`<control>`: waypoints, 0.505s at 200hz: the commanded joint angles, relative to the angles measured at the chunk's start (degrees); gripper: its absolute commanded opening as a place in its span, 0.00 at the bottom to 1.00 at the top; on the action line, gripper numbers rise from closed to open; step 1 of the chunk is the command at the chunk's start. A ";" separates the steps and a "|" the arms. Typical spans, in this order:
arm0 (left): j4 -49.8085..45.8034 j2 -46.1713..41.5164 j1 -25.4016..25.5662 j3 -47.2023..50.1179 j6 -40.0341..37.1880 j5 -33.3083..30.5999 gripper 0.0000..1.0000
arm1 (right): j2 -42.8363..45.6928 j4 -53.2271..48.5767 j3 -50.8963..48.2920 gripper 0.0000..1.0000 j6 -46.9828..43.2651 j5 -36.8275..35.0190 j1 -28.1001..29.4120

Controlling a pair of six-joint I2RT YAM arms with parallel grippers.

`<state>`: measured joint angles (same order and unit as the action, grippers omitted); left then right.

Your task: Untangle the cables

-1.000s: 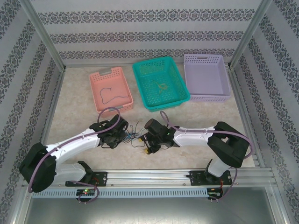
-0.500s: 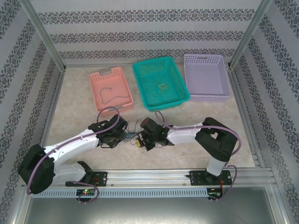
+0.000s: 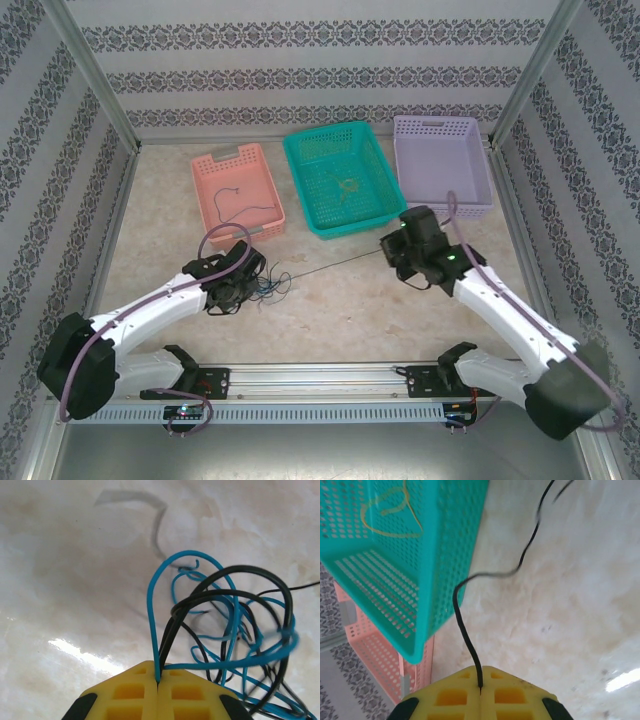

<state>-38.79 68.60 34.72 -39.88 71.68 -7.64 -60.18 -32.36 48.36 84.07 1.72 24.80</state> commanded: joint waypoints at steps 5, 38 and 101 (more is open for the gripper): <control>-3.24 2.57 -1.28 -2.73 -3.52 -2.91 0.00 | 2.17 -11.62 4.70 0.00 -15.95 -3.85 -4.68; -2.96 5.93 -1.41 -4.50 -4.44 -3.00 0.00 | 2.79 -15.20 13.26 0.00 -23.23 -6.49 -7.98; -3.80 8.47 -1.50 -5.58 -5.20 -4.39 0.00 | 0.66 -18.31 29.12 0.00 -31.78 -12.07 -10.79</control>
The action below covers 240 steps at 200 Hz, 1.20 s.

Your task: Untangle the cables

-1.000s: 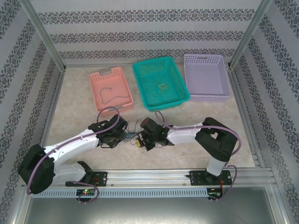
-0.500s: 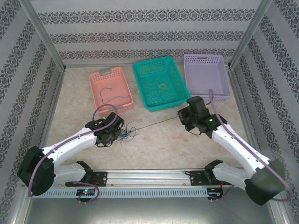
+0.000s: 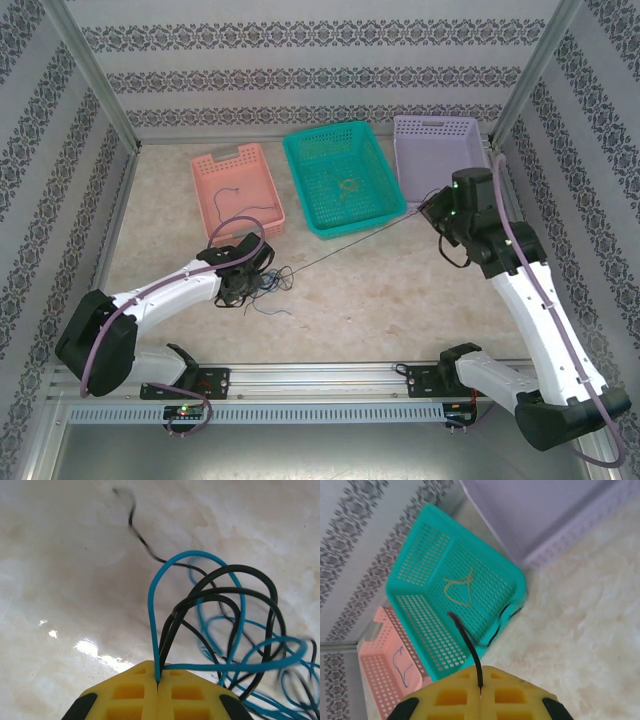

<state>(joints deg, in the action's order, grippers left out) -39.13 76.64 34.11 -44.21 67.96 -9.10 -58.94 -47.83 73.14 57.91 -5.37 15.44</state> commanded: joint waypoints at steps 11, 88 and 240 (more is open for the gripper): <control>-3.84 0.22 -0.88 -1.06 -1.51 -3.26 0.00 | -0.63 -2.81 5.94 0.00 -6.33 -5.41 -2.50; -4.06 -0.11 -2.06 1.47 -2.94 -4.17 0.00 | -1.67 1.30 18.99 0.00 -14.38 -5.34 -4.55; -1.35 3.95 -5.28 1.24 -5.64 -3.84 0.00 | -12.53 14.20 47.27 0.00 -22.82 6.85 -4.59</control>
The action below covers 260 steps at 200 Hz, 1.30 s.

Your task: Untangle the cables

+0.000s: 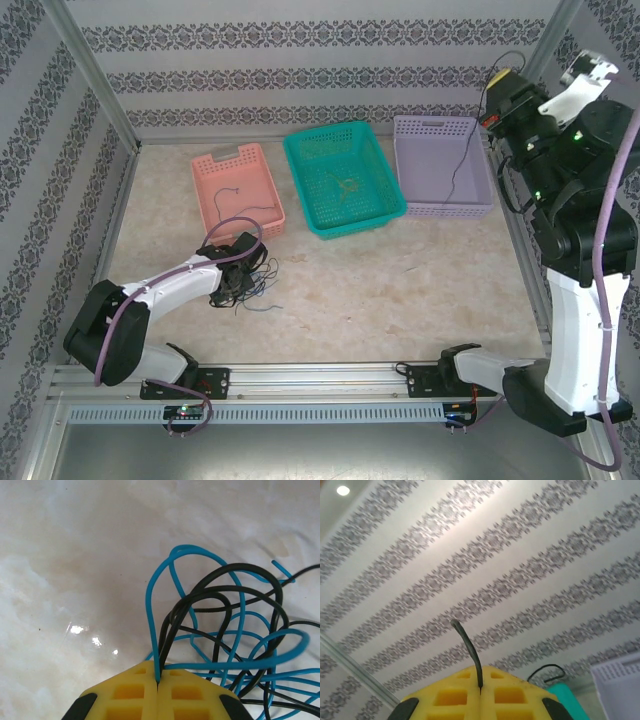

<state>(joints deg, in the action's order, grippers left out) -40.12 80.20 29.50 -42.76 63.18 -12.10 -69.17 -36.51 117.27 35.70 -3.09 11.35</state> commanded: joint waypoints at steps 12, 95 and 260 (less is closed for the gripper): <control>0.26 0.12 -0.64 -1.08 -1.31 -0.44 0.00 | -2.98 2.87 4.01 0.00 -0.70 6.64 -0.50; -3.97 -7.54 -0.23 -20.26 -8.24 2.96 0.74 | -2.63 6.91 3.50 0.00 -10.24 21.31 -3.21; 21.70 10.54 2.81 -66.62 -1.98 34.69 0.51 | -1.16 11.71 -22.29 0.00 -13.93 41.42 -3.69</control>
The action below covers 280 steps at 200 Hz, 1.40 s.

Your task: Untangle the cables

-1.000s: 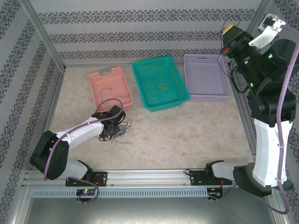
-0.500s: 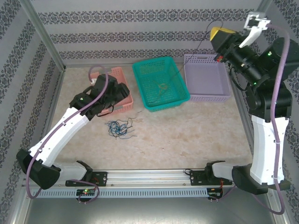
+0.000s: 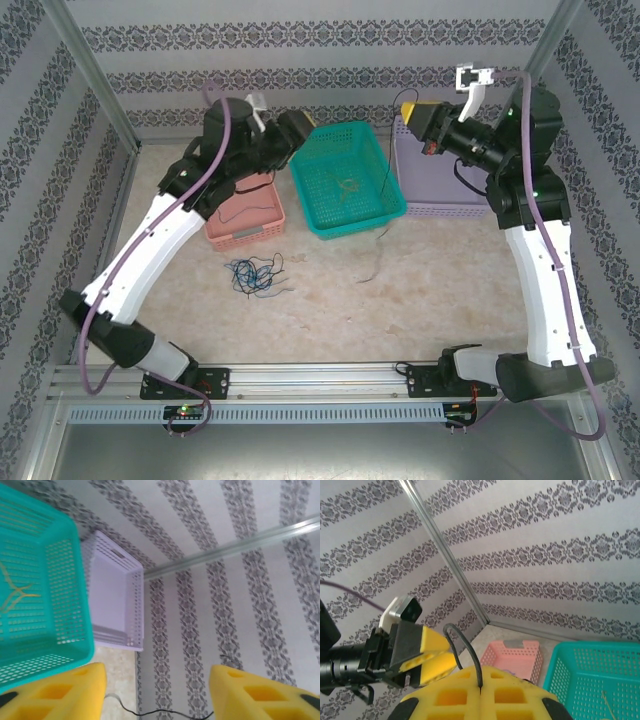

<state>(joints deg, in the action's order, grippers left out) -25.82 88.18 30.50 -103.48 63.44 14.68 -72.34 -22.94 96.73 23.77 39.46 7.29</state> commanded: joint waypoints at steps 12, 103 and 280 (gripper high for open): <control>5.80 4.40 2.67 -7.79 -2.93 8.60 0.51 | 2.26 -2.75 -2.59 0.00 -1.73 -1.77 0.36; 17.83 6.43 7.49 4.50 46.67 3.97 0.68 | 4.30 -1.12 -8.63 0.00 -1.47 -2.27 0.42; 10.51 9.97 8.04 1.44 49.93 0.63 0.00 | 7.99 -1.81 -14.89 0.00 -0.82 -3.14 4.10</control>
<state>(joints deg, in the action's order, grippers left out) -11.66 99.79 39.72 -99.57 115.83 17.82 -66.06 -24.16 82.91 23.62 36.91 10.76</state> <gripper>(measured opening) 0.038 0.063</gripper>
